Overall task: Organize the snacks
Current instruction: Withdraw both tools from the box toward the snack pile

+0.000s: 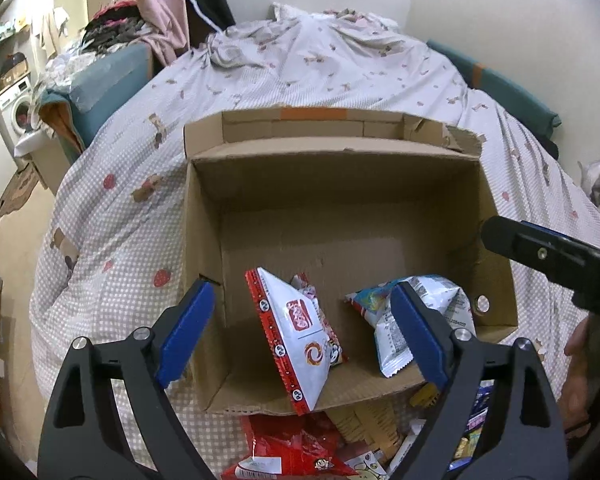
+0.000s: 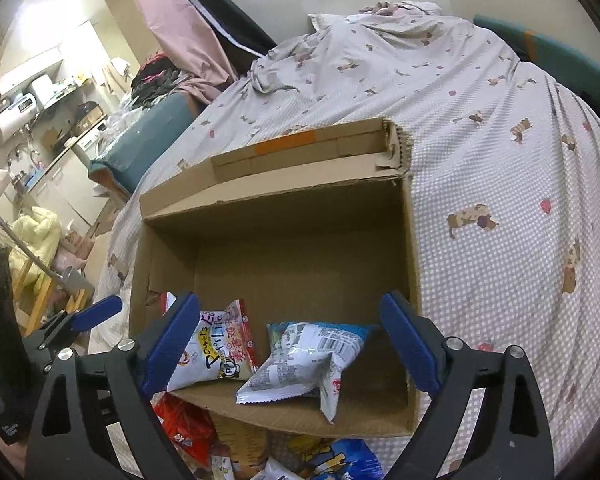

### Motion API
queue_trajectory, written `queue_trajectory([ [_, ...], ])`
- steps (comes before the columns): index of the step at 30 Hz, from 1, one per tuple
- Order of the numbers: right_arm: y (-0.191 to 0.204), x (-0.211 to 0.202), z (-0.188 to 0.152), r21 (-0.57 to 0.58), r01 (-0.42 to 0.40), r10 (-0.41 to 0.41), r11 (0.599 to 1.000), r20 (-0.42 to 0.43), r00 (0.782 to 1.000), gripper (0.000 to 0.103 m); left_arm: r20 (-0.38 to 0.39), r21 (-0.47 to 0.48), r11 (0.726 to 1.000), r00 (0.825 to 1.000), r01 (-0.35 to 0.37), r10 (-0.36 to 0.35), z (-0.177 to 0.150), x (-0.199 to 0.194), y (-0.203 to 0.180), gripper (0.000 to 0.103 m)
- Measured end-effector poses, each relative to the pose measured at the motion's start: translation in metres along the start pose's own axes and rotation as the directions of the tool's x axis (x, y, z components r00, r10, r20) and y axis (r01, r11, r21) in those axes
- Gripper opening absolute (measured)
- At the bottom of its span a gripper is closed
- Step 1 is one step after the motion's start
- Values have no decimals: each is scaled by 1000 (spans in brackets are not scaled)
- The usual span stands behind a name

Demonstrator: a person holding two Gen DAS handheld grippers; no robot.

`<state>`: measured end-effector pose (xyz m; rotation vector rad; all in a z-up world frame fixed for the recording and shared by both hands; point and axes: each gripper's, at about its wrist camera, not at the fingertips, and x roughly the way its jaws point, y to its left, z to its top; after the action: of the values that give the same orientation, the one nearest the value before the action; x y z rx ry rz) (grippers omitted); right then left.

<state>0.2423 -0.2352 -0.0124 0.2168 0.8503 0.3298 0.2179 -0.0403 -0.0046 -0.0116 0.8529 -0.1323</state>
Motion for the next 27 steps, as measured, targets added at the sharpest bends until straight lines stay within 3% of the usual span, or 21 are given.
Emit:
queue_trajectory([
  [13, -7, -35, -2, 29, 6, -8, 1000, 50, 999, 95, 78, -54, 998, 997, 21, -17, -1, -40, 15, 88],
  [17, -5, -50, -12, 25, 13, -14, 1000, 55, 998, 95, 93, -113, 993, 996, 28, -17, -9, -54, 26, 103],
  [27, -4, -83, -46, 29, 31, -33, 999, 56, 998, 95, 90, -135, 991, 996, 6, 7, -39, -84, 32, 103],
])
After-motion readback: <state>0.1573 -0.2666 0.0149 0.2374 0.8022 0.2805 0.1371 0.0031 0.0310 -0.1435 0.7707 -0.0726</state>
